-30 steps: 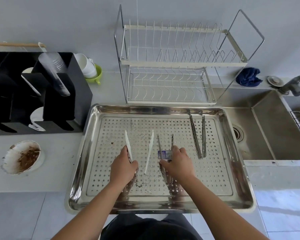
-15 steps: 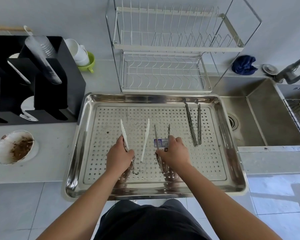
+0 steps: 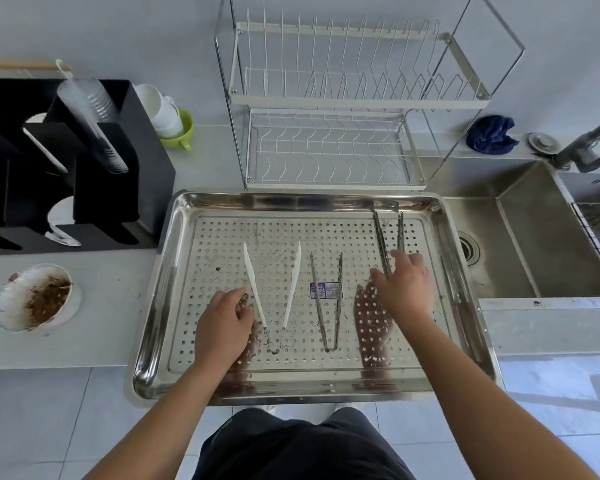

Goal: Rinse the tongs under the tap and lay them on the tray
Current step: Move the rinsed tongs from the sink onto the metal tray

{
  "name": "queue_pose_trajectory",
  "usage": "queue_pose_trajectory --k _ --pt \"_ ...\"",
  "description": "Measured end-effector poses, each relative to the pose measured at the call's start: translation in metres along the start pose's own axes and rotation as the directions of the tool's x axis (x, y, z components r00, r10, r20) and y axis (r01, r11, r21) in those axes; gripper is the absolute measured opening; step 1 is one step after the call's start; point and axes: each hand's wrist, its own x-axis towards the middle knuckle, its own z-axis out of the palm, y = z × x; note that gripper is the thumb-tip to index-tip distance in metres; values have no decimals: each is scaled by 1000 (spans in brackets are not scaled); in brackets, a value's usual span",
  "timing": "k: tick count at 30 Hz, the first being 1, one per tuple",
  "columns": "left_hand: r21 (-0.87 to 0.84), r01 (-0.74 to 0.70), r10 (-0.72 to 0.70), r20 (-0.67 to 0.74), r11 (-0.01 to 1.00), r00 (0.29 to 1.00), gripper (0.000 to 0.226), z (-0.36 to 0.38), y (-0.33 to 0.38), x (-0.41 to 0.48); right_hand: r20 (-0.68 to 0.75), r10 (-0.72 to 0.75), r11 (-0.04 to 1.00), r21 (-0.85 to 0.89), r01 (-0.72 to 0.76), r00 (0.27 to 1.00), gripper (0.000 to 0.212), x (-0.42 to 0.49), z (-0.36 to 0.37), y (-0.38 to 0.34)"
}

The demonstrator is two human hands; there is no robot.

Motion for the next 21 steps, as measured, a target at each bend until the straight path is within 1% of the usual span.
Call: queue_pose_trajectory --k 2,4,6,9,11,14,18,21 --pt "-15 15 -15 12 1000 1000 42 1 -1 1 -1 0 996 -88 0 1000 62 8 -3 3" --pt "-36 37 -36 23 999 999 42 2 0 2 43 23 986 -165 -15 999 70 12 -3 3" --pt "-52 69 -67 28 996 997 44 2 4 5 62 26 984 -180 -14 998 68 16 0 3" --pt "-21 106 -105 32 994 994 52 4 11 9 47 12 994 -107 -7 999 47 20 7 4" --pt "9 133 -133 32 991 991 53 5 13 10 46 27 998 -50 -25 999 41 18 10 3" --pt "18 148 -149 44 989 988 50 6 13 10 70 31 999 -19 -30 997 40 8 15 5" --pt "41 132 -135 58 990 989 39 5 13 10 92 49 999 -22 -47 995 47 -16 22 10" --pt "39 116 -119 59 992 991 35 5 12 10 107 59 998 19 -62 993 46 -37 27 12"
